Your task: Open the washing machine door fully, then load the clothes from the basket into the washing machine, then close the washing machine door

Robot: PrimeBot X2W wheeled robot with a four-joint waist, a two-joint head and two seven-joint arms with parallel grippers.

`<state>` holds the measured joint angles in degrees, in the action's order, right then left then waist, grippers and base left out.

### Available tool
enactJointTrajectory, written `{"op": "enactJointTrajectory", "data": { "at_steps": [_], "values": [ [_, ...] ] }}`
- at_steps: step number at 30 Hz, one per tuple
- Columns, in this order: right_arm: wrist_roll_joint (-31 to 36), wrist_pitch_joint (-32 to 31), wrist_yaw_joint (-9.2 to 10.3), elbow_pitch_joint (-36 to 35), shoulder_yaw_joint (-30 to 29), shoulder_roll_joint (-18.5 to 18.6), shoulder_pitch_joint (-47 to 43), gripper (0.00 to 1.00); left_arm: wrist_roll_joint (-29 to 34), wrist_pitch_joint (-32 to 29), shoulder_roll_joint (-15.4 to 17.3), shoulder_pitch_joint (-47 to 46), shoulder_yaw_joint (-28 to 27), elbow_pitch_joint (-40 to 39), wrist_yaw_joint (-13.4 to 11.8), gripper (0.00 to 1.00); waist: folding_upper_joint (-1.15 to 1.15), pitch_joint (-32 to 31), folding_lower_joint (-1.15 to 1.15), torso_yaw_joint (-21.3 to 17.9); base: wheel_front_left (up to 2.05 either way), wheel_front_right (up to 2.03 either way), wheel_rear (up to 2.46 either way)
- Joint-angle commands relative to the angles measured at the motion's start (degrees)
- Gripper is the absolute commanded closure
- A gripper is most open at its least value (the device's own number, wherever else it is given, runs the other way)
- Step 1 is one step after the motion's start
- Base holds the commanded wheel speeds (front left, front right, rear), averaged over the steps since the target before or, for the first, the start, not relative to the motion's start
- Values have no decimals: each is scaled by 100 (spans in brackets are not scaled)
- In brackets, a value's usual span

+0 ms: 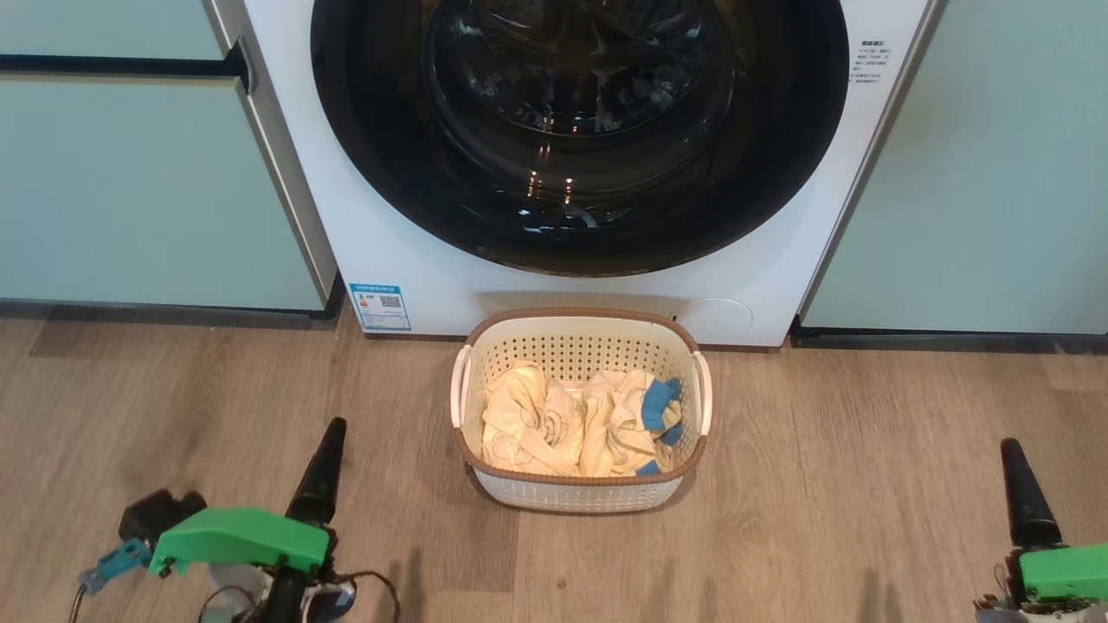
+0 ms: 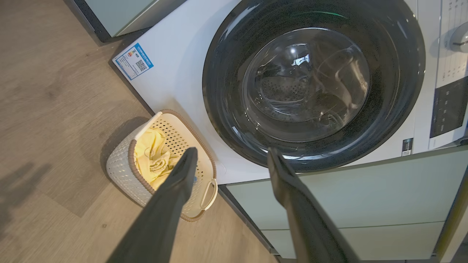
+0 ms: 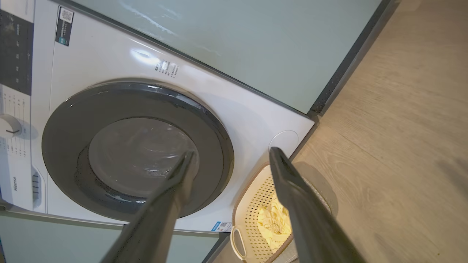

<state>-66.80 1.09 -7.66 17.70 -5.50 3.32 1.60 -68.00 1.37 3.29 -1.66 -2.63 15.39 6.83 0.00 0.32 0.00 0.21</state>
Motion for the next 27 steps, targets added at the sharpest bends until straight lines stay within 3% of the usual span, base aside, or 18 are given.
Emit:
{"op": "enactJointTrajectory", "data": {
  "at_steps": [1, 13, 27],
  "values": [
    [356, 93, 7, -249, 15, 121, 321, 0, 328, 69, 114, -322, -89, -248, -31, 0, 0, 0, 0, 0, 0, 0, 0],
    [1925, 279, 8, -330, 91, 139, 341, 0, 1601, 254, 132, -330, -28, -320, -112, 0, 0, -20, 0, -7, 0, 0, 0],
    [3025, 516, 10, -217, 254, 102, 393, 0, 2586, 491, 126, -355, 33, -219, -66, 0, 0, -92, 0, 20, 0, 0, 0]
  ]
}}
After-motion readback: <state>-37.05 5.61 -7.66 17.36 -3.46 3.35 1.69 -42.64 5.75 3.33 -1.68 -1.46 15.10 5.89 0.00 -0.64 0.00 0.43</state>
